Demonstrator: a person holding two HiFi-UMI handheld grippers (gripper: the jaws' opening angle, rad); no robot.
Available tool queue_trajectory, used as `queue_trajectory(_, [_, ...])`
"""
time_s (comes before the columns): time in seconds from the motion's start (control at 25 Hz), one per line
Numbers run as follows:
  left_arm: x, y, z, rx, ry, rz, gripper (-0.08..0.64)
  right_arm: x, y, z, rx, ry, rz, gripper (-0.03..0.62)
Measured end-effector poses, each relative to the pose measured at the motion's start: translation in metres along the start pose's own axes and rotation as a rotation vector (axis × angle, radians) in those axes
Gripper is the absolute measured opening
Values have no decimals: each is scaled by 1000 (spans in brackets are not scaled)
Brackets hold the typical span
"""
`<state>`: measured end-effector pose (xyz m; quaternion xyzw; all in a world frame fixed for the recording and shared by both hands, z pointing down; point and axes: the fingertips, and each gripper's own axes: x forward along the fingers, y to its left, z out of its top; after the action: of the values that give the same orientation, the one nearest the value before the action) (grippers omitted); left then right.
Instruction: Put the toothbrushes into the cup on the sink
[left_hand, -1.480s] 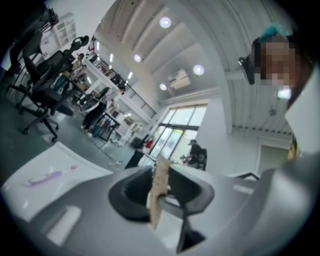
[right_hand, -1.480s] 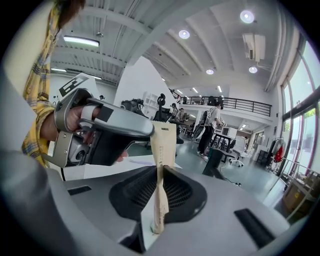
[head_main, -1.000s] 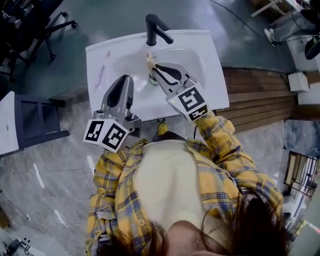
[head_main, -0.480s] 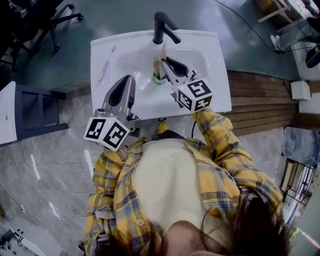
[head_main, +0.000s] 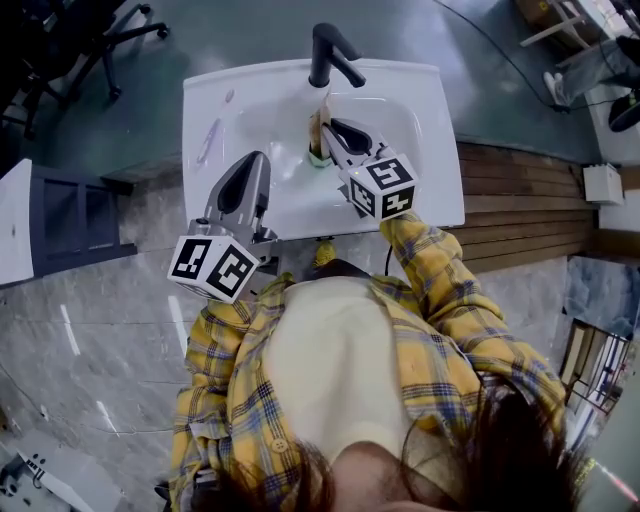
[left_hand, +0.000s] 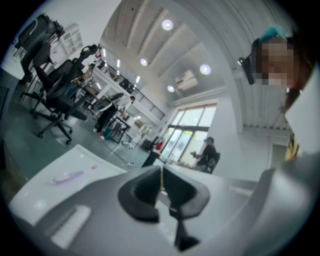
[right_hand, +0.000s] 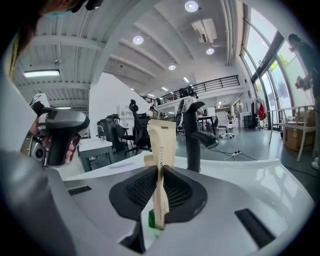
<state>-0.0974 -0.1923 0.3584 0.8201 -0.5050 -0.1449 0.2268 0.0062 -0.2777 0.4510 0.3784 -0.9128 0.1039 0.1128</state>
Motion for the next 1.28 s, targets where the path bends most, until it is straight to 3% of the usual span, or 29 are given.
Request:
queue_trajectory(0.64, [5,2,-2,-12,3,-5,12,-3,4,-43,-14,256,22,43])
queue_trajectory(0.88, [6,0,-5,-16,15,-16,12,-10,5,-42,-25,270,7,43])
queue_trajectory(1.28, [8,-3,-13,-11,53,-38,12,-36,4,-24,4,210,-57,41])
